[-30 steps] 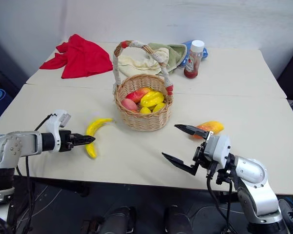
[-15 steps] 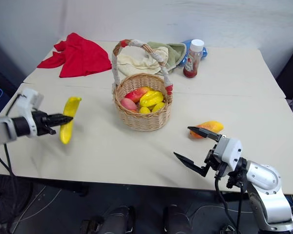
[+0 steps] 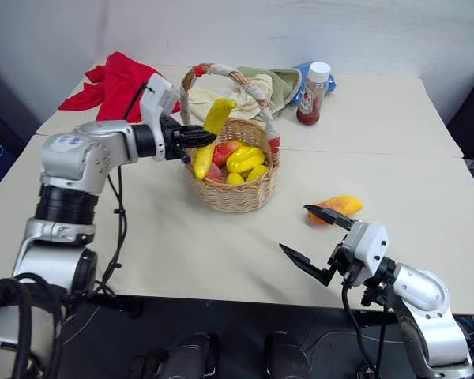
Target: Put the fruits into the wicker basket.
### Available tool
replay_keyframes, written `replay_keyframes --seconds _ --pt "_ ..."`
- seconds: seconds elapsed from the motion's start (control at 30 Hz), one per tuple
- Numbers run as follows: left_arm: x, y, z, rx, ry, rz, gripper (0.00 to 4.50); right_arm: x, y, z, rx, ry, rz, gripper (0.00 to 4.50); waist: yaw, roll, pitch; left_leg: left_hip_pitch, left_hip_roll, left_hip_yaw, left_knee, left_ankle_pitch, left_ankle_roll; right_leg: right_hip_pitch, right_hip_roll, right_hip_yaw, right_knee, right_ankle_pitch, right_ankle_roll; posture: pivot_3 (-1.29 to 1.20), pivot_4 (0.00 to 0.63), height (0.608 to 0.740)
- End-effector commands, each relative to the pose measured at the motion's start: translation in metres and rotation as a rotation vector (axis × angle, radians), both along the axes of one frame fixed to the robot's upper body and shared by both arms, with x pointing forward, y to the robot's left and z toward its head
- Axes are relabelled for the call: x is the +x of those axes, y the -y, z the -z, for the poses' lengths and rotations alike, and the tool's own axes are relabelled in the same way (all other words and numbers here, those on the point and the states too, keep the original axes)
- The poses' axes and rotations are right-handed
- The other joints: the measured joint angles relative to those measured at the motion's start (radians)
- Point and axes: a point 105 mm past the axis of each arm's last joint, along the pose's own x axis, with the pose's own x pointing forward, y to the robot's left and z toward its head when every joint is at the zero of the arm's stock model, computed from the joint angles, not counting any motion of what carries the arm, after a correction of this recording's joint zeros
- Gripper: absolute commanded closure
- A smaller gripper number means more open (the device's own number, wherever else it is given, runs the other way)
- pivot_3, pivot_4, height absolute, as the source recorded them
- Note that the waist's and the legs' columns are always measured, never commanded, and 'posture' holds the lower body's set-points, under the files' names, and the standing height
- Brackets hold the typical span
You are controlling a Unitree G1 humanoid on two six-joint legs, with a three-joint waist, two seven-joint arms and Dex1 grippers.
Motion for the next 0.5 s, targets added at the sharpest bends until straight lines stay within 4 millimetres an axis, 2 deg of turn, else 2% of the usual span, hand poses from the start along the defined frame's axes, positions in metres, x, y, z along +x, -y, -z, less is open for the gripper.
replay_keyframes --seconds 0.03,0.1,0.23,0.33,0.43,0.5 --pt "0.006 -0.006 -0.014 -0.016 0.053 -0.032 3.30 -0.007 -0.001 -0.007 0.013 0.030 0.018 0.00 -0.006 0.000 0.000 0.000 0.000 0.000 0.000 0.000 0.000 0.000 0.000 0.002 0.000 0.000 0.000 0.00 0.150 0.740" --pt "0.007 -0.009 -0.017 -0.020 0.095 -0.034 2.85 -0.008 0.000 -0.007 0.010 0.028 0.030 0.00 -0.008 0.000 0.000 0.001 0.000 0.001 0.000 0.000 0.000 0.000 0.000 0.007 0.000 0.000 0.000 0.00 0.150 0.740" --pt "-0.003 -0.018 -0.033 -0.071 0.182 0.023 1.68 -0.007 0.012 -0.008 0.005 0.031 0.090 0.00 -0.008 -0.001 0.000 0.001 0.001 0.002 0.000 0.000 -0.001 -0.001 0.001 0.009 0.001 0.000 0.000 0.00 0.150 0.740" --pt "-0.032 -0.048 -0.029 0.036 0.275 0.180 1.68 -0.010 0.036 -0.007 0.006 0.019 0.178 0.00 -0.014 0.000 0.000 0.002 0.002 0.004 -0.001 0.000 -0.002 -0.003 0.001 0.011 0.001 0.000 0.000 0.00 0.150 0.740" --pt "-0.063 -0.079 -0.023 0.139 0.320 0.341 1.68 -0.022 0.058 0.004 -0.049 -0.014 0.228 0.00 -0.014 0.000 0.000 0.001 0.003 0.007 -0.002 0.000 -0.005 -0.006 0.003 0.014 0.002 0.000 -0.001 0.00 0.150 0.740" --pt "-0.077 -0.101 -0.020 0.139 0.293 0.384 1.68 -0.030 0.081 0.015 -0.083 -0.042 0.298 0.00 -0.010 0.000 0.000 0.001 0.003 0.007 -0.001 0.000 -0.005 -0.007 0.004 0.014 0.004 -0.001 -0.002 0.00 0.150 0.740"
